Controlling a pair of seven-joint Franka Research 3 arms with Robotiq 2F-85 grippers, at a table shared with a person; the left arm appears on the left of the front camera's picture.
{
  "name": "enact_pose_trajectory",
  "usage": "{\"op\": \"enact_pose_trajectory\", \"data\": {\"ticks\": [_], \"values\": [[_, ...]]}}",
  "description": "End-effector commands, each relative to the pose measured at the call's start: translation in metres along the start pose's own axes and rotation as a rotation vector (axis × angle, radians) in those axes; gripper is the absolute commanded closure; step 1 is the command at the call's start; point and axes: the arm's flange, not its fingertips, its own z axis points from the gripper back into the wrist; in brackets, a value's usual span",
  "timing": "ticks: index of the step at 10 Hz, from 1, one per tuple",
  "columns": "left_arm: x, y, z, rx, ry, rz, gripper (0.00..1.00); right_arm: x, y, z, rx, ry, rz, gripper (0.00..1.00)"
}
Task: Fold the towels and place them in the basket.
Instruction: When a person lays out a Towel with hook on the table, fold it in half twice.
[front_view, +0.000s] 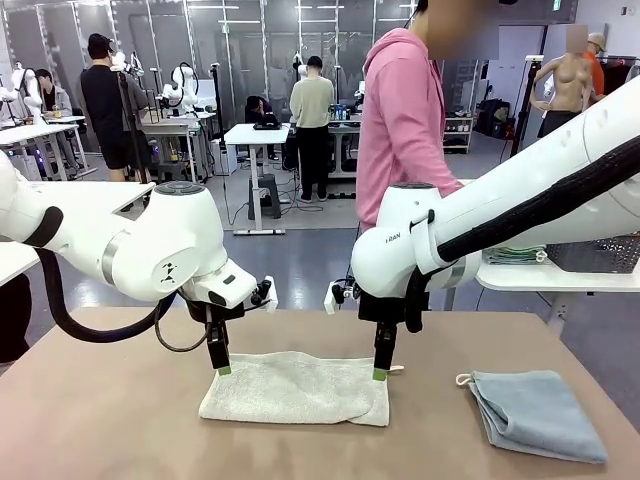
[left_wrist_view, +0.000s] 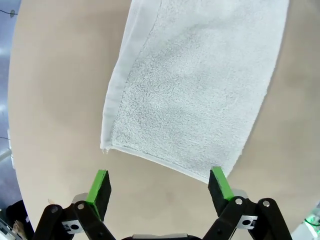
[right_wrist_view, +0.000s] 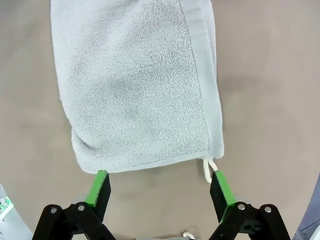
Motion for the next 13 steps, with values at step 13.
{"op": "enact_pose_trajectory", "data": {"ticks": [13], "values": [[-0.137,-0.139,0.292,0.133,-0.154,0.55,0.0,-0.035,0.049,-0.009,-0.074,-0.15,-1.039,0.0]]}}
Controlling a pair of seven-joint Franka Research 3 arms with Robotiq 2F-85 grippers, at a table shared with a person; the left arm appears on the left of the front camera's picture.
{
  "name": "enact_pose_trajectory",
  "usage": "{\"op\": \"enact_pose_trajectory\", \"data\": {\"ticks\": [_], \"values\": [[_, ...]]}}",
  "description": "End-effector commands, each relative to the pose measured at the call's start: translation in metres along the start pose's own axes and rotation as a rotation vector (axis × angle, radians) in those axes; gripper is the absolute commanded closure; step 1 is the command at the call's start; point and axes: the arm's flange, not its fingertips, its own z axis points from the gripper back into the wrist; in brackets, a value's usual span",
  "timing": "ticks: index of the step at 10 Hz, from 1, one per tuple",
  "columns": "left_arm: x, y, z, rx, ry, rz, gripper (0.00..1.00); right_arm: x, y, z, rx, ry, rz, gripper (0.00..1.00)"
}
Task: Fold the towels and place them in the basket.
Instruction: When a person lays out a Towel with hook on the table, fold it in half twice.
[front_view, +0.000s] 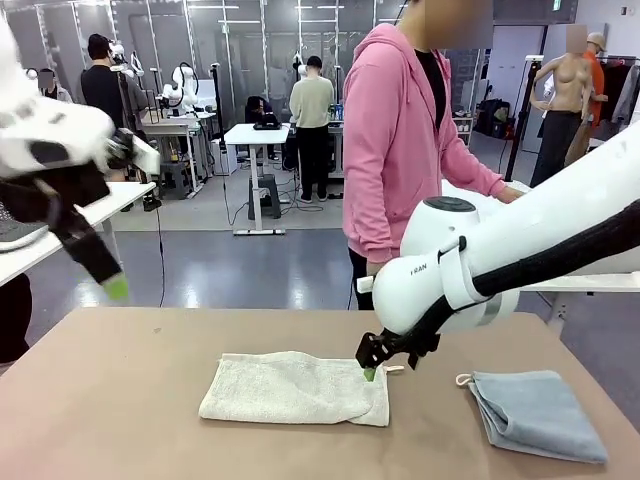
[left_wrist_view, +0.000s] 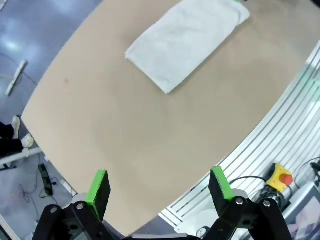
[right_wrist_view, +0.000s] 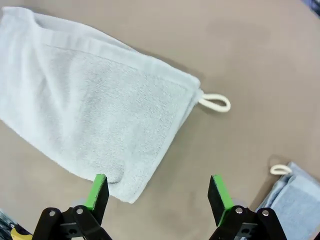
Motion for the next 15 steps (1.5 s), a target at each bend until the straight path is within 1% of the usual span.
{"op": "enact_pose_trajectory", "data": {"ticks": [1,3,4,5,7,8,9,12,13,15], "values": [[-0.027,-0.004,0.022,0.041,-0.037,0.054,0.0,-0.006,-0.001,-0.013,0.0,-0.006,-0.082,0.07],[-0.046,-0.009,0.044,0.054,-0.074,0.097,0.0,-0.012,-0.002,-0.02,-0.001,0.011,-0.136,0.07],[-0.052,-0.01,0.046,0.047,-0.071,0.094,0.0,-0.014,-0.002,-0.024,-0.011,-0.005,-0.187,0.07],[-0.058,-0.009,0.044,0.025,-0.07,0.086,0.0,-0.015,-0.002,-0.025,-0.01,-0.018,-0.214,0.07],[-0.068,-0.006,0.042,0.017,-0.09,0.071,0.0,-0.014,-0.002,-0.027,-0.009,-0.042,-0.295,0.07],[-0.07,-0.006,0.04,0.047,-0.088,0.032,0.0,-0.012,-0.001,-0.026,-0.027,-0.047,-0.338,0.07],[-0.06,-0.006,0.044,0.027,-0.087,0.083,0.0,-0.013,-0.008,-0.02,0.001,-0.005,-0.222,0.07],[-0.06,-0.006,0.044,0.027,-0.087,0.083,0.0,-0.013,-0.008,-0.02,0.001,-0.005,-0.222,0.07],[-0.06,-0.006,0.044,0.027,-0.087,0.083,0.0,-0.014,-0.008,-0.02,0.0,-0.009,-0.244,0.07],[-0.06,-0.006,0.044,0.027,-0.087,0.083,0.0,-0.001,0.0,-0.024,-0.045,0.007,-0.321,0.07]]}}
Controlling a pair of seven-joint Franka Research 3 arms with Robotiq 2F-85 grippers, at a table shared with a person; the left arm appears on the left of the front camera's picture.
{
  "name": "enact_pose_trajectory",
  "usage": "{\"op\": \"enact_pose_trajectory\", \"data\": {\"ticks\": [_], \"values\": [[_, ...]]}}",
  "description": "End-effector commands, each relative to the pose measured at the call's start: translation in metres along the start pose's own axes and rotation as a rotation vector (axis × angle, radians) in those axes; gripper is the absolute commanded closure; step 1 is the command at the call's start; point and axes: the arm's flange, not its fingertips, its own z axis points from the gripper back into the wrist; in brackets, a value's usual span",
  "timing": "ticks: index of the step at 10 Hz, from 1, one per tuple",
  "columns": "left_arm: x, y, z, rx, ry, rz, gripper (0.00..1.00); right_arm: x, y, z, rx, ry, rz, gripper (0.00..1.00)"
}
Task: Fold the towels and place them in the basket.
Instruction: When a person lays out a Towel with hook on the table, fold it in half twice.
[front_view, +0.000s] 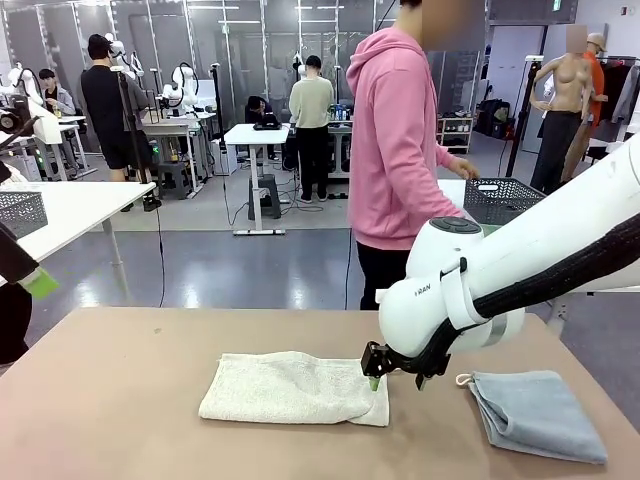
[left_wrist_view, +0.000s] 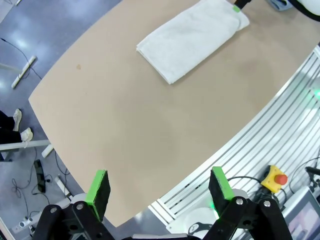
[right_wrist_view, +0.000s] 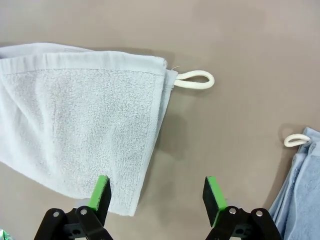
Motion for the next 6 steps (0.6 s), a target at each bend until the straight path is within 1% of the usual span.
{"op": "enact_pose_trajectory", "data": {"ticks": [1,2,3,4,5,6], "values": [[0.004,0.0,0.002,0.002,0.0,0.008,0.0,0.013,0.011,-0.006,-0.041,0.003,-0.104,0.07],[0.0,0.0,0.0,0.0,0.0,0.0,0.0,0.017,0.014,-0.01,-0.043,0.011,-0.145,0.07],[-0.012,0.014,0.017,-0.04,-0.03,-0.001,0.0,0.022,0.017,-0.015,-0.061,0.016,-0.175,0.07],[-0.024,0.023,0.029,-0.062,-0.028,0.003,0.0,0.026,0.02,-0.019,-0.073,0.033,-0.193,0.07],[-0.035,0.031,0.048,-0.121,-0.06,0.017,0.0,0.029,0.022,-0.021,-0.068,0.041,-0.202,0.07],[-0.047,0.037,0.072,-0.133,-0.086,0.022,0.0,0.032,0.022,-0.023,-0.069,0.046,-0.208,0.08]]}}
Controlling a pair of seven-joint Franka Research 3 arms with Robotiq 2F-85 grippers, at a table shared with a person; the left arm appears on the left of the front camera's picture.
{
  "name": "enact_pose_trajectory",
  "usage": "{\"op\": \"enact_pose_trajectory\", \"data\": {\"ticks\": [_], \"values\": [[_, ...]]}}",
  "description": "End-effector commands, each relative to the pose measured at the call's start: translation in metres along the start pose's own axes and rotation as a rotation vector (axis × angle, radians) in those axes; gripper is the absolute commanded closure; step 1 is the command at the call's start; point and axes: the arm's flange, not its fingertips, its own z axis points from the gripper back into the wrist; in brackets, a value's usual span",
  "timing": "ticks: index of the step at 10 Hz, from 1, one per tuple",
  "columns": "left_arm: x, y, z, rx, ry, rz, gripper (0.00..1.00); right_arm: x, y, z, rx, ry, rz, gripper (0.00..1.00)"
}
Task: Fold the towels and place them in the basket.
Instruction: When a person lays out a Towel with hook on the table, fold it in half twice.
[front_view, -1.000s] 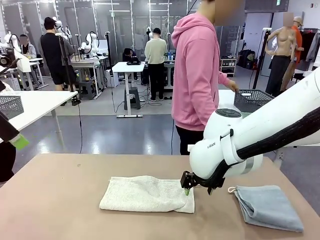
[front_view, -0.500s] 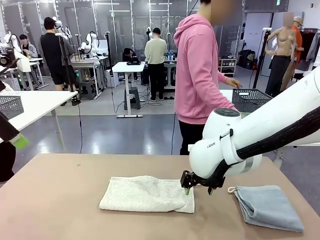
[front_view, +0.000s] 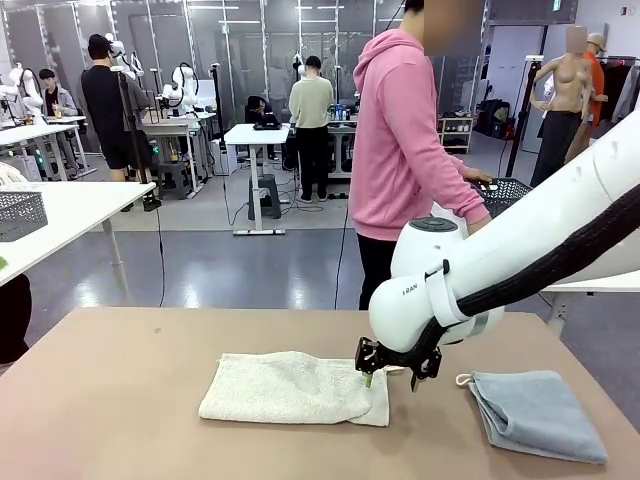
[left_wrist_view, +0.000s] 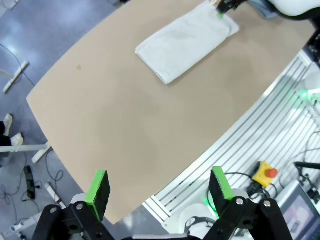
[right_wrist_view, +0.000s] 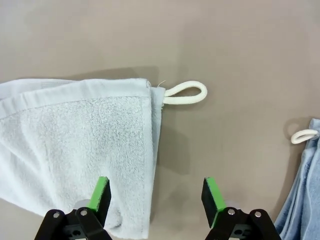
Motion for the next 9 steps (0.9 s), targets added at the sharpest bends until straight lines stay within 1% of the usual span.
{"op": "enact_pose_trajectory", "data": {"ticks": [1,2,3,5,6,7,8,9], "values": [[-0.018,0.002,0.047,-0.036,-0.022,-0.003,0.0,0.009,0.012,-0.004,-0.032,0.004,-0.04,0.08],[-0.025,0.003,0.07,-0.003,-0.045,-0.016,0.0,0.011,0.012,-0.006,-0.037,0.009,-0.036,0.16],[-0.031,0.0,0.089,0.01,-0.075,-0.018,0.0,0.012,0.011,-0.009,-0.04,0.018,-0.039,0.16],[-0.035,-0.008,0.119,0.051,-0.095,0.009,0.0,0.014,0.007,-0.014,-0.028,0.027,-0.043,0.16],[-0.035,-0.011,0.13,0.074,-0.102,0.013,0.0,0.014,0.007,-0.018,-0.026,0.032,-0.036,0.32],[-0.036,-0.013,0.137,0.088,-0.114,0.019,0.0,0.015,0.007,-0.019,-0.023,0.037,-0.034,0.33],[-0.037,-0.014,0.141,0.104,-0.125,0.034,0.0,0.016,0.006,-0.021,-0.022,0.041,-0.034,0.51],[-0.037,-0.013,0.141,0.102,-0.134,0.05,0.0,0.016,0.007,-0.023,-0.024,0.043,-0.029,0.39]]}}
